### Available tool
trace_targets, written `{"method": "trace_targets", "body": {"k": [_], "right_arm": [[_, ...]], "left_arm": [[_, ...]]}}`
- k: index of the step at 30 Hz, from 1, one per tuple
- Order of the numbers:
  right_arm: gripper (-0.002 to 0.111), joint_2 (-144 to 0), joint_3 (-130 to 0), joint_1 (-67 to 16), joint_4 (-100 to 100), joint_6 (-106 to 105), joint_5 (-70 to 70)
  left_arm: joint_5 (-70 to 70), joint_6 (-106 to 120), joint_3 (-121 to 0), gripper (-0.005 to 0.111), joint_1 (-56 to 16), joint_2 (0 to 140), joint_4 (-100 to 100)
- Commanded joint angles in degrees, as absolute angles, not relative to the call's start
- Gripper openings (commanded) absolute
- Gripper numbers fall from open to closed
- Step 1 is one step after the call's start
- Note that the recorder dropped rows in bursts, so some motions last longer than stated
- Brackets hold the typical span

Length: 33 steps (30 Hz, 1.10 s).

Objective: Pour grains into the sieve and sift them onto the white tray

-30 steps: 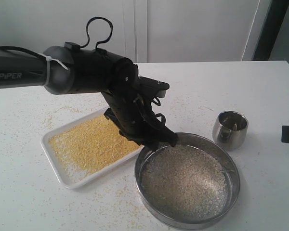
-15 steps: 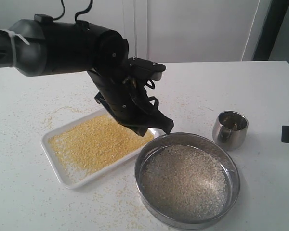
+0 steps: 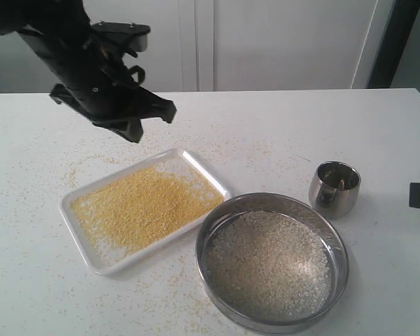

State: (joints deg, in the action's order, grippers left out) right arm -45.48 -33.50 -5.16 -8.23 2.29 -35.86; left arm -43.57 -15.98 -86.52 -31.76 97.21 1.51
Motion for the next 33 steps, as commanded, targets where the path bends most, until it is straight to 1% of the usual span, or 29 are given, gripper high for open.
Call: {"method": "trace_targets", "body": {"k": [1,6,11,25,33], "right_arm": [[0.0,-45.13,-33.23,-5.27,-7.95,2.42,-35.71],[0.0,-45.13,-33.23,-5.27,-7.95,4.08,-35.71],[0.0,-45.13,-33.23,-5.27,-7.95,4.08,-35.71],[0.0,-45.13,-33.23,-5.27,-7.95,4.08,-35.71],[0.0,-45.13,-33.23,-5.27,-7.95,4.08,-35.71]], "left_arm": [[-45.28,-16.12,-83.71,0.0,-26.53,93.05,1.71],[-44.26,-15.66,-77.18,0.0,-19.95,86.67,1.71],[-41.71,-14.95,-70.44,0.0,-16.0,79.64,1.36],[-34.29,-13.42,-56.64,0.0,-15.38,61.25,-0.33],[-33.79,-13.02,-51.36,0.0,-15.38,51.41,-0.33]]}}
